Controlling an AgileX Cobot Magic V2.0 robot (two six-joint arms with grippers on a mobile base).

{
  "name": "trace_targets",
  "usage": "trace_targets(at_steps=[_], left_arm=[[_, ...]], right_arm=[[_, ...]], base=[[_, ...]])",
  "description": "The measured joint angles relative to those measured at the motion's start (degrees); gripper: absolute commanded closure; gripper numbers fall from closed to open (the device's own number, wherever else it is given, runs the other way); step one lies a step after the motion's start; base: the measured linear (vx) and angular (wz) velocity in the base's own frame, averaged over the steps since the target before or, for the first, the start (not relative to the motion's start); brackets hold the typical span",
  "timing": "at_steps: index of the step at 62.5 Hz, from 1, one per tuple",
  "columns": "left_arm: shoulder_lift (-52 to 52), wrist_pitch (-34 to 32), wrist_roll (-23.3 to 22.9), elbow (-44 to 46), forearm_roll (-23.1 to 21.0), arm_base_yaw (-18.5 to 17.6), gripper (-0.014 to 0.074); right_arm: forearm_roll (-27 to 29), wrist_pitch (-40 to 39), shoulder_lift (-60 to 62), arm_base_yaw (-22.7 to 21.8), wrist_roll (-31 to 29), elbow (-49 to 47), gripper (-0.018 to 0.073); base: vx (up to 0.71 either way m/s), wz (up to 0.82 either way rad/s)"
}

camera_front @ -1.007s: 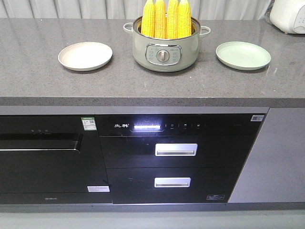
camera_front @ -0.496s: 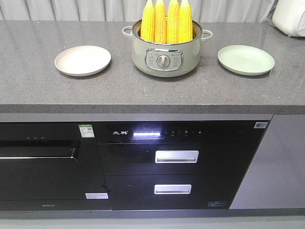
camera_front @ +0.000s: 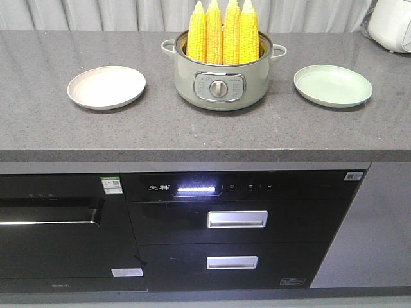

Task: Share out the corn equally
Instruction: 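Drive the base forward toward the counter with the corn pot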

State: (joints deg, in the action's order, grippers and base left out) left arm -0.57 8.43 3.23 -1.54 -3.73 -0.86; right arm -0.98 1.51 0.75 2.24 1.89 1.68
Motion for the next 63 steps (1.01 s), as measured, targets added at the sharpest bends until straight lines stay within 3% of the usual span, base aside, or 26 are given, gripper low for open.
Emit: trace_targets(at_steps=[63], left_arm=[[0.0,0.0,0.0,0.0,0.0,0.0,0.0603]], right_arm=[[0.0,0.0,0.0,0.0,0.0,0.0,0.0564]], base=[[0.06,-0.03]])
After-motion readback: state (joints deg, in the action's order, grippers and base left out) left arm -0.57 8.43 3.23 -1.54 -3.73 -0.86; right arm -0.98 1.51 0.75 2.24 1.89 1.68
